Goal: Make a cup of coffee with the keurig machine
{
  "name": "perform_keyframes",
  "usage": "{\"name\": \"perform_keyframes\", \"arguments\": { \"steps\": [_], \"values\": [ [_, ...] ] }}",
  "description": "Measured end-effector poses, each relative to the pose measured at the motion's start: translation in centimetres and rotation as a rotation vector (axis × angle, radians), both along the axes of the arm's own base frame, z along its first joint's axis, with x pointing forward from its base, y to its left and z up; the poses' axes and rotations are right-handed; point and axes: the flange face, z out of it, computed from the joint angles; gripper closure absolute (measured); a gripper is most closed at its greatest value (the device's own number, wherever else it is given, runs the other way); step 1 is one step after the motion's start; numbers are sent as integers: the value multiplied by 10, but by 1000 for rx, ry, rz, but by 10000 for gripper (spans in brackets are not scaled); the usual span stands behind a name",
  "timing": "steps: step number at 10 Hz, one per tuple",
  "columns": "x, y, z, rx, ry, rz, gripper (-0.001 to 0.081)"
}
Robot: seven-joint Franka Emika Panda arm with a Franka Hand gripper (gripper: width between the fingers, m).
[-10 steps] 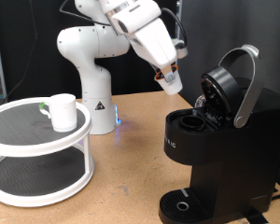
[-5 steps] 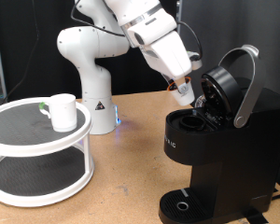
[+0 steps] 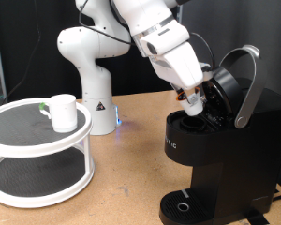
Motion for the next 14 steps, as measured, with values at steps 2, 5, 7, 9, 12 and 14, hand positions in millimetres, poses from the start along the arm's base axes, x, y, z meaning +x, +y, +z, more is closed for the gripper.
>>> {"name": "perform_keyframes", "arguments": {
  "steps": [2,5,7,9,12,14],
  "values": [
    [2,5,-8,-6,10,7,369],
    [2,7,-15,-24,29,26,369],
    [1,6,-17,-51,31,32,369],
    [2,5,-17,-69,30,23,369],
    [1,7,-21,-73,43,19,369],
    [0,10,-26,-78,52,26,369]
  ]
}}
